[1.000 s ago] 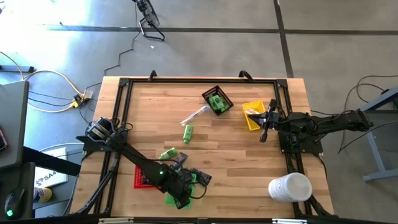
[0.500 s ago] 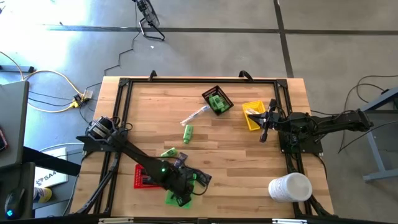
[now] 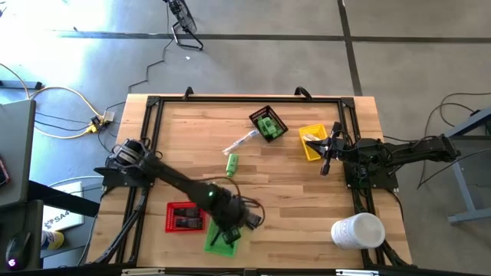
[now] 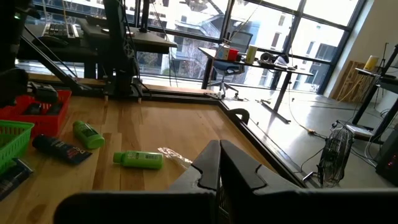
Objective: Pick & Place Travel size toiletries
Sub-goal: Put the shampoo into the black bin
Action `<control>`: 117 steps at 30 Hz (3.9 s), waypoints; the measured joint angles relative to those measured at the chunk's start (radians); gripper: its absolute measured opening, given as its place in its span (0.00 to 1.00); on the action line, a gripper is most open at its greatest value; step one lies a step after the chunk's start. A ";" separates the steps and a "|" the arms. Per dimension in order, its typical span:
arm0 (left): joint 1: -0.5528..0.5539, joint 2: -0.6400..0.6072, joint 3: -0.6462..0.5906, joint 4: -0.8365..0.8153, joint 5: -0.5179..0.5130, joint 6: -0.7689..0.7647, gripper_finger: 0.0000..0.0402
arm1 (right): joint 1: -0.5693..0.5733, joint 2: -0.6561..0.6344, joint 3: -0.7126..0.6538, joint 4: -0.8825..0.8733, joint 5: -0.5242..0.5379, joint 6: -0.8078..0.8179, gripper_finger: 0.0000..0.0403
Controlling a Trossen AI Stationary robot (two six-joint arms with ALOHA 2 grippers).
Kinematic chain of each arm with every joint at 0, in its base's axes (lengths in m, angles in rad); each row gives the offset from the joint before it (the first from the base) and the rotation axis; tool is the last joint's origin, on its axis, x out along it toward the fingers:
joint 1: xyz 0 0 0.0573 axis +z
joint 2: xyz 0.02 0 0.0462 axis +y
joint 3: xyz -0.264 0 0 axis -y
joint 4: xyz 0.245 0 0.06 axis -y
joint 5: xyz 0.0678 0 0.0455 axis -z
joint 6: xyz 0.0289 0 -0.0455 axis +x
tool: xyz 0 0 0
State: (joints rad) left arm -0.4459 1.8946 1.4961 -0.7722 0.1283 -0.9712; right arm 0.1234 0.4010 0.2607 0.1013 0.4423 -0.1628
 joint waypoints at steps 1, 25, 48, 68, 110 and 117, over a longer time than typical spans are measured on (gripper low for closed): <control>0.016 0.000 0.007 -0.005 0.026 0.009 0.07 | 0.000 0.000 0.000 0.000 0.000 0.000 0.01; 0.140 -0.134 0.096 -0.420 -0.272 0.242 0.00 | 0.000 0.006 0.000 -0.026 -0.001 0.025 0.01; 0.233 -0.421 -0.624 0.525 -0.303 0.504 0.00 | 0.000 0.016 0.000 -0.041 0.000 0.036 0.01; 0.769 -0.556 -0.845 0.804 0.261 1.020 0.00 | 0.000 0.045 0.000 -0.065 0.049 0.110 0.01; 0.668 -0.820 -0.857 0.875 0.300 0.989 0.00 | -0.035 0.712 0.313 0.125 -0.087 0.244 0.01; 0.668 -0.820 -0.857 0.875 0.299 0.935 0.00 | -0.068 0.753 0.338 0.085 -0.087 0.211 0.01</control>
State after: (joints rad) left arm 0.2218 1.0744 0.6395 0.1032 0.4271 -0.0362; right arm 0.0553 1.1542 0.5987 0.1863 0.3551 0.0477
